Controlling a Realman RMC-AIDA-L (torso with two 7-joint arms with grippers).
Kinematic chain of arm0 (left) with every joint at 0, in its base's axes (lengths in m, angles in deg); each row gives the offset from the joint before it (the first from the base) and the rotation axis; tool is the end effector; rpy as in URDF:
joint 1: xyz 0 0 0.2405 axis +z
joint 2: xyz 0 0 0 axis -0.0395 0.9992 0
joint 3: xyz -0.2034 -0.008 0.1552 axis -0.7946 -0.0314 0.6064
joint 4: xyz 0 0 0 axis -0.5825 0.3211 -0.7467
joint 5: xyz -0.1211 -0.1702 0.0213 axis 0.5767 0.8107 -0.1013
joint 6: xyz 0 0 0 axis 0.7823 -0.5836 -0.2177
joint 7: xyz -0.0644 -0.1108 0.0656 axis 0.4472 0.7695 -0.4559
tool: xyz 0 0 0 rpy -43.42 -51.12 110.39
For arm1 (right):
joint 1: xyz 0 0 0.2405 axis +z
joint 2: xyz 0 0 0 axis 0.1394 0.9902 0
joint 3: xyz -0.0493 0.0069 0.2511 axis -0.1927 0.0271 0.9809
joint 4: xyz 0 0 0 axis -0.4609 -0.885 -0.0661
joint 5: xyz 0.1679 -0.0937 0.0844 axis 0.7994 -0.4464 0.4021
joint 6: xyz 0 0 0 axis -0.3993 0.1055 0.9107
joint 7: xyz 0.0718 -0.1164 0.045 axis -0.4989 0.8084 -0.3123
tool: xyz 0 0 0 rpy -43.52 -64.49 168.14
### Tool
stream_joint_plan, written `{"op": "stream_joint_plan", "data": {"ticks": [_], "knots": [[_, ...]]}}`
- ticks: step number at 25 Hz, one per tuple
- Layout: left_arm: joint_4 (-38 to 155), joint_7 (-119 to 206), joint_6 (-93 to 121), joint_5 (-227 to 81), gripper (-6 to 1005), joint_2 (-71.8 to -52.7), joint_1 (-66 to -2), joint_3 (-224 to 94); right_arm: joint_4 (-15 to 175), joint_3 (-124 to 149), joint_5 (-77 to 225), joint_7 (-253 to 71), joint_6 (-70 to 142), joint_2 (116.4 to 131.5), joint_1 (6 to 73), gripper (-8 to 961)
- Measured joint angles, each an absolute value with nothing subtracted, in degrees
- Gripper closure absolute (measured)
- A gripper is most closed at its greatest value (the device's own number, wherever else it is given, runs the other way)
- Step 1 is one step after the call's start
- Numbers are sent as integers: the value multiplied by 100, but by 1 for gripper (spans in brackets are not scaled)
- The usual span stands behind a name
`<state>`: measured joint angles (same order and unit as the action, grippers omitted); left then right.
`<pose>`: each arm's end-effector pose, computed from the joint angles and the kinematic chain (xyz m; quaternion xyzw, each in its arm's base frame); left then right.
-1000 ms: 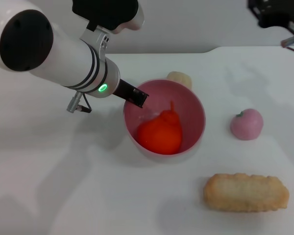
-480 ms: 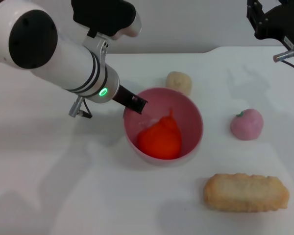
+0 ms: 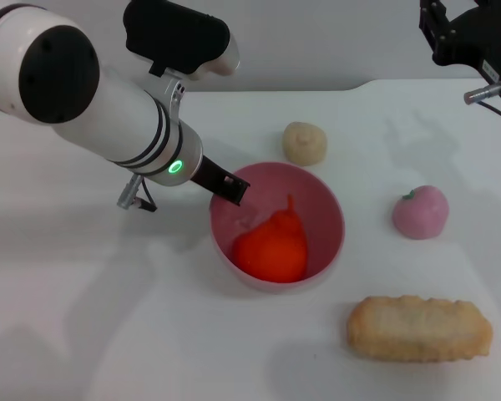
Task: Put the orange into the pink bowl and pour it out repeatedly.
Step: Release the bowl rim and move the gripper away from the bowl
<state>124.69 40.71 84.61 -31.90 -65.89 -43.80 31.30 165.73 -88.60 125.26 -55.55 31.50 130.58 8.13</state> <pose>-0.1375 0.3848 -0.0716 -0.8789 -0.3733 0.1067 0.2771 0.1694 0.3377 0.0226 -0.7642 0.1699 0.2378 0.5750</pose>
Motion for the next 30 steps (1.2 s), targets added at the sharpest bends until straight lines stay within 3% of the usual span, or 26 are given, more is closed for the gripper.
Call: {"op": "stream_joint_plan", "data": {"ticks": [19, 21, 23, 30], "knots": [[12112, 3996, 8009, -2883, 933, -6594, -4300, 3242, 16329, -8886, 12526, -5761, 3251, 13049, 825, 499], [12130, 3994, 7851, -2879, 826, -6596, -4287, 3295, 16326, -8887, 12526, -5765, 3234, 13049, 817, 496], [12131, 3993, 7811, -2877, 719, -6597, -4286, 3300, 16322, -8898, 12526, -5766, 3226, 13045, 805, 418], [12178, 3973, 7576, -2914, 552, -6584, -4288, 3267, 16318, -8886, 12525, -5771, 2873, 13023, 854, 269]]}}
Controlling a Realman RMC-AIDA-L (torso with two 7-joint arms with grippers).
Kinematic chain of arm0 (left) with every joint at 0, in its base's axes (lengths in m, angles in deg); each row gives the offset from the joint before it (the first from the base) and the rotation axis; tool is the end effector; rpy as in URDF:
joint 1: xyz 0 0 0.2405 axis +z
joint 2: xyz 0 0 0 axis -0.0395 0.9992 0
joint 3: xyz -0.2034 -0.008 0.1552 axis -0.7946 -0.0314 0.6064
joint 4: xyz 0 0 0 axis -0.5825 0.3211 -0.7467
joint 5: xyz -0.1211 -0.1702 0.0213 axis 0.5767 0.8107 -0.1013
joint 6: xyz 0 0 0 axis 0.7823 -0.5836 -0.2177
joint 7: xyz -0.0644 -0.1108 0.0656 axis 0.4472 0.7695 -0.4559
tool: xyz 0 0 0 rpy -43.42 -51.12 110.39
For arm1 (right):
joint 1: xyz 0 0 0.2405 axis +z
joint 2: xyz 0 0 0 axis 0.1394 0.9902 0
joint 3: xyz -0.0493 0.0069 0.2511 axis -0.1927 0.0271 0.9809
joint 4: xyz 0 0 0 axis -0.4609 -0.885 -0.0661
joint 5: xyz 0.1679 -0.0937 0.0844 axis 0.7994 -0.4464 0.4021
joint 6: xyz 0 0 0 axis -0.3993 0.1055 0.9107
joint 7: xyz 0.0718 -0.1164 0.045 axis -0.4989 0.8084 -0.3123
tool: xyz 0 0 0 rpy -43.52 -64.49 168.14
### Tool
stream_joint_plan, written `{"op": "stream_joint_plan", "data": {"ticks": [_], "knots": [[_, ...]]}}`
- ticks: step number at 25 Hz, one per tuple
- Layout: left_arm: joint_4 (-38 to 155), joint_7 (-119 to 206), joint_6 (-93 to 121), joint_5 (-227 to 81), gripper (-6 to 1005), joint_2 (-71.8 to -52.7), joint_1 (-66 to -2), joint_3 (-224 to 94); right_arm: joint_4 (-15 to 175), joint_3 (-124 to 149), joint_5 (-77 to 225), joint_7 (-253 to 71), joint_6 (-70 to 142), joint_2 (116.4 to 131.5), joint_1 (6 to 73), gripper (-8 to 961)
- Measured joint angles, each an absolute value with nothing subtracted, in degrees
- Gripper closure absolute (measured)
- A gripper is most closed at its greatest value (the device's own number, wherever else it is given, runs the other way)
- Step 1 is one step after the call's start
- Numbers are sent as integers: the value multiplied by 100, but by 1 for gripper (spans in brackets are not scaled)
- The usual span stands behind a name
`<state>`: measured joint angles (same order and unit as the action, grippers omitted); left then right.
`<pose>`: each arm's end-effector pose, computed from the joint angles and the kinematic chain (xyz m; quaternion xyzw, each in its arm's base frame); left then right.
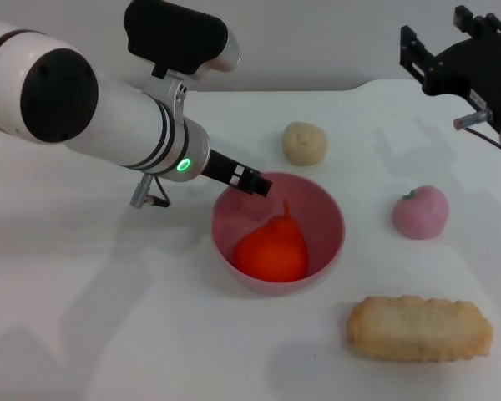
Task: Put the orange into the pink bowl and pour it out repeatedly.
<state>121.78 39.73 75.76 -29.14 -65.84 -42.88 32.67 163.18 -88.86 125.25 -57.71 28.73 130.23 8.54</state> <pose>-0.1401 0.3917 -0.0801 -0.8816 -0.3711 0.0589 0.2855 0.1844 0.3368 0.0086 -0.7792 0.2007 0.2169 0.5527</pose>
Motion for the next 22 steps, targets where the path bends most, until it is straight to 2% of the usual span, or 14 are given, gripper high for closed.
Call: {"op": "stream_joint_plan", "data": {"ticks": [4, 11, 18, 22], "knots": [[12190, 3896, 7505, -2892, 456, -6585, -4297, 3262, 16376, -8888, 12525, -5771, 2815, 13022, 844, 259], [12410, 3806, 7411, -2919, 191, -6566, -4316, 3167, 16612, -8807, 12524, -5749, 2567, 13023, 806, 241], [13106, 3736, 7548, -3031, 191, -6539, -4162, 3084, 16769, -8661, 12524, -5763, 2421, 13037, 732, 223], [13398, 3696, 7516, -3287, 191, -6537, -4061, 2929, 16752, -8719, 12522, -5760, 3019, 13061, 571, 215]]}}
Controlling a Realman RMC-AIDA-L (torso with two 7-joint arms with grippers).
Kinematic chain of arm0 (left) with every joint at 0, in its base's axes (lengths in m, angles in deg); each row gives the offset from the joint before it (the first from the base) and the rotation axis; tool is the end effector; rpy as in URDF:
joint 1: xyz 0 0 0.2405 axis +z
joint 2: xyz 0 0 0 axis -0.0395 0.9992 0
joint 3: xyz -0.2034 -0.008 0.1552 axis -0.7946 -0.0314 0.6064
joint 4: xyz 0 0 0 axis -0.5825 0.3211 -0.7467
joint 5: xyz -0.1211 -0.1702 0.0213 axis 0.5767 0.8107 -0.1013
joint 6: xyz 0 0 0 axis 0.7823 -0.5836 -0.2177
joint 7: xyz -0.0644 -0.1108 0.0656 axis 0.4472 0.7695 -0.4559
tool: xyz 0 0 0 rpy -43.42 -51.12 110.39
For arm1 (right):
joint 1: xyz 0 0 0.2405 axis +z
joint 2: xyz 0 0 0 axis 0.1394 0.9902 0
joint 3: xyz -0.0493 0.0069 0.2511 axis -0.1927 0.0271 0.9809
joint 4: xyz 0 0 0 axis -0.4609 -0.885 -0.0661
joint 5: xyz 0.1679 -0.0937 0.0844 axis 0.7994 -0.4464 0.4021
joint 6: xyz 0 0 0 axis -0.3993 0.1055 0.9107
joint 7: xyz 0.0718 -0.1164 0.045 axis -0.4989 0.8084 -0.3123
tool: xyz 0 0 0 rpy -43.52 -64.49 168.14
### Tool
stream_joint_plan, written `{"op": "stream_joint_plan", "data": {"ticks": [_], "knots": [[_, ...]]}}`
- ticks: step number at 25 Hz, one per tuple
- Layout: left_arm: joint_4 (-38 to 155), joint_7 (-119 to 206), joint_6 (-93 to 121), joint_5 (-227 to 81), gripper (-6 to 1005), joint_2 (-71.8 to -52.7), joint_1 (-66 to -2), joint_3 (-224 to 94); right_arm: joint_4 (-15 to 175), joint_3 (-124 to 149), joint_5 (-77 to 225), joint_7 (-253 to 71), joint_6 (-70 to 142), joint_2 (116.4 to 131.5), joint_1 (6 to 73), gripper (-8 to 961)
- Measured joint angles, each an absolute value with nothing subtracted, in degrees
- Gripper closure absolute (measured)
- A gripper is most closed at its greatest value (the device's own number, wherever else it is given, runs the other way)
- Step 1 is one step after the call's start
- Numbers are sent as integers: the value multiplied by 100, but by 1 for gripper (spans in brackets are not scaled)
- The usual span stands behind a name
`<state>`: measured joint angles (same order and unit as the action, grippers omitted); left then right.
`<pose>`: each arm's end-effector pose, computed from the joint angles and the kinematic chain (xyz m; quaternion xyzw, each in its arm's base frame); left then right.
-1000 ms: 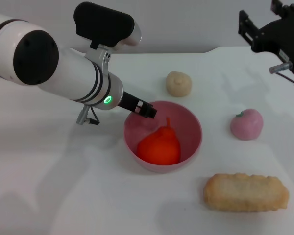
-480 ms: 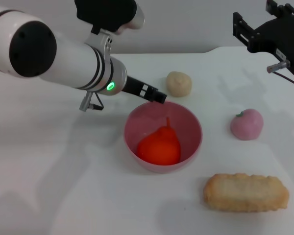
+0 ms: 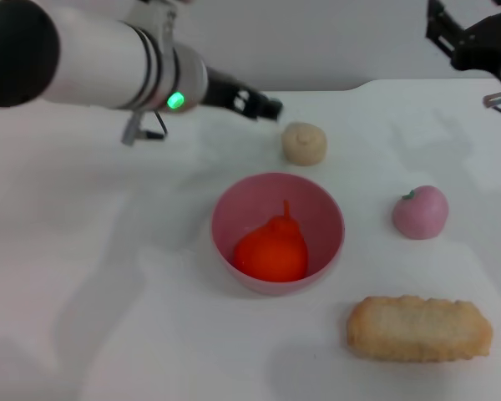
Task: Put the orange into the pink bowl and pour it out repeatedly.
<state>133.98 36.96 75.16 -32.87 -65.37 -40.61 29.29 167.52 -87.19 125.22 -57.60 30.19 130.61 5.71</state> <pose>-0.0988 0.4014 -0.0428 -0.8943 -0.2988 -0.0092 0.3330 0.1793 0.3323 0.0322 -0.7526 0.1965 0.2403 0.5807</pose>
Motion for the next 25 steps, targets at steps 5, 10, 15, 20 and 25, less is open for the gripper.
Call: {"op": "stream_joint_plan", "data": {"ticks": [5, 10, 15, 20, 25], "knots": [[13778, 3682, 6959, -3822, 190, -6537, -3776, 2734, 16584, -8753, 12525, -5856, 3571, 13075, 443, 215], [13870, 3485, 4810, -4170, 190, -6536, -2879, 2692, 16078, -8813, 12515, -6061, 4170, 13036, 453, 215], [13206, 3468, 2888, -4138, 190, -6538, -2201, 2776, 15356, -8882, 12512, -6534, 5221, 13030, 401, 215], [12394, 3543, 1705, -4125, 191, -6537, -2049, 2964, 14095, -9391, 12472, -7066, 7835, 13021, 542, 215], [11188, 4190, -253, -4112, 191, -6538, -2082, 3282, 13802, -9180, 12528, -7127, 7951, 13008, 636, 214]]}}
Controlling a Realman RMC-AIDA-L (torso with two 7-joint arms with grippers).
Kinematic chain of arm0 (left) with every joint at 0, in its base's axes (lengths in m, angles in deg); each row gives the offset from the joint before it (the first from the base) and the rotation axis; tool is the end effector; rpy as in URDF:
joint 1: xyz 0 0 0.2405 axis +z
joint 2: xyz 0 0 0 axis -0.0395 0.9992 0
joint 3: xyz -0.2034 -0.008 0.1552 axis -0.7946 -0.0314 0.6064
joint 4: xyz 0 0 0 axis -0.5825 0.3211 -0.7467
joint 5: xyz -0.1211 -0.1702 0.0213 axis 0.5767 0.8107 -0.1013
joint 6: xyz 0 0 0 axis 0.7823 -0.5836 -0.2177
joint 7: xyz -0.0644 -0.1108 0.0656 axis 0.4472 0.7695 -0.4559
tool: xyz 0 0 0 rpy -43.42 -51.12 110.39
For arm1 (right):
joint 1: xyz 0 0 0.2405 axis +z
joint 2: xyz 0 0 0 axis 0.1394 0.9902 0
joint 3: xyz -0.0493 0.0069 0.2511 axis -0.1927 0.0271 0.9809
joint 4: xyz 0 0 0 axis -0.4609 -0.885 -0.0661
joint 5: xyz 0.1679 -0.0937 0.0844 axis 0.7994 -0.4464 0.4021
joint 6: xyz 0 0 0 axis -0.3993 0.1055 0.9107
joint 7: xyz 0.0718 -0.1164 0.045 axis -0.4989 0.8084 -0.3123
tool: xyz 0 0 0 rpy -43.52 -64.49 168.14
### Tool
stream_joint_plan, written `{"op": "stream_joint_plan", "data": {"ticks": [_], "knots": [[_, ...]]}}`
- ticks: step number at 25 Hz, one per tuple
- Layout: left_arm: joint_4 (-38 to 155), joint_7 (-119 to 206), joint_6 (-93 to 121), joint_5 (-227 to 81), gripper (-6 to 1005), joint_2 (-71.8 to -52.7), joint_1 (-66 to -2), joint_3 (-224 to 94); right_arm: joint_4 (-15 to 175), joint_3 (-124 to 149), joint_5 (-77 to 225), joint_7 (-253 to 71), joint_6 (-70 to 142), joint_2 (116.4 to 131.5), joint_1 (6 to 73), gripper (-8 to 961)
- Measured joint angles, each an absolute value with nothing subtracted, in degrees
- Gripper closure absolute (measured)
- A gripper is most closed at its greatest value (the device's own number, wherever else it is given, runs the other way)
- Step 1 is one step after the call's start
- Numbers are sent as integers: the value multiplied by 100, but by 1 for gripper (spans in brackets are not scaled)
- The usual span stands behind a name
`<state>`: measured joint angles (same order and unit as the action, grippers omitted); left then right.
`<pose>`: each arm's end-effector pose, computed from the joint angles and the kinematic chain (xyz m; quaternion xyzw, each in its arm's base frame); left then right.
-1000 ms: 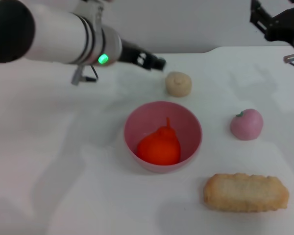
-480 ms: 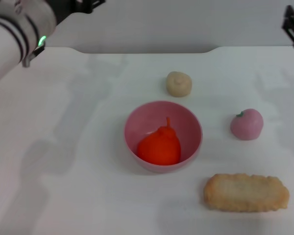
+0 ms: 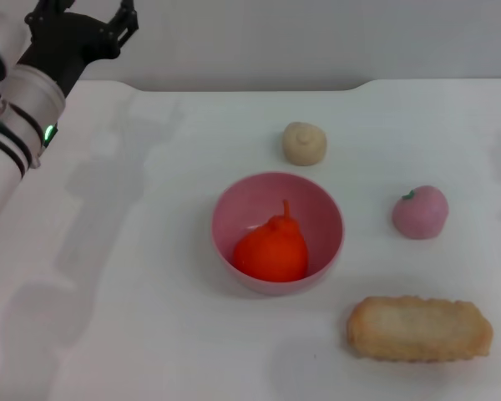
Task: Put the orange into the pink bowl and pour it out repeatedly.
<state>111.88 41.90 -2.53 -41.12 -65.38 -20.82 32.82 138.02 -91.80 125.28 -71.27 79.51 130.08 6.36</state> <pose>-0.2203 0.3990 0.0067 -0.7320 -0.2127 -0.2858 0.5808 0.2660 0.3015 0.0423 -0.5902 0.1861 0.3350 0.7105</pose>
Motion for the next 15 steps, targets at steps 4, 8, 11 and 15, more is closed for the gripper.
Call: {"op": "stream_joint_plan", "data": {"ticks": [4, 8, 11, 15], "knots": [[10314, 4710, -1078, -4124, 191, -6536, -2279, 3274, 13595, -9171, 12549, -7156, 7882, 13033, 642, 214], [9889, 4685, -1177, -4152, 191, -6536, -2434, 3260, 13505, -9206, 12689, -7175, 7803, 13041, 656, 214], [9569, 4681, -1461, -4141, 191, -6541, -2503, 3252, 13480, -9223, 12746, -7177, 7705, 13036, 679, 214], [9489, 4679, -1544, -4150, 191, -6537, -2558, 3265, 13412, -9230, 12751, -7179, 7624, 13024, 735, 214]]}}
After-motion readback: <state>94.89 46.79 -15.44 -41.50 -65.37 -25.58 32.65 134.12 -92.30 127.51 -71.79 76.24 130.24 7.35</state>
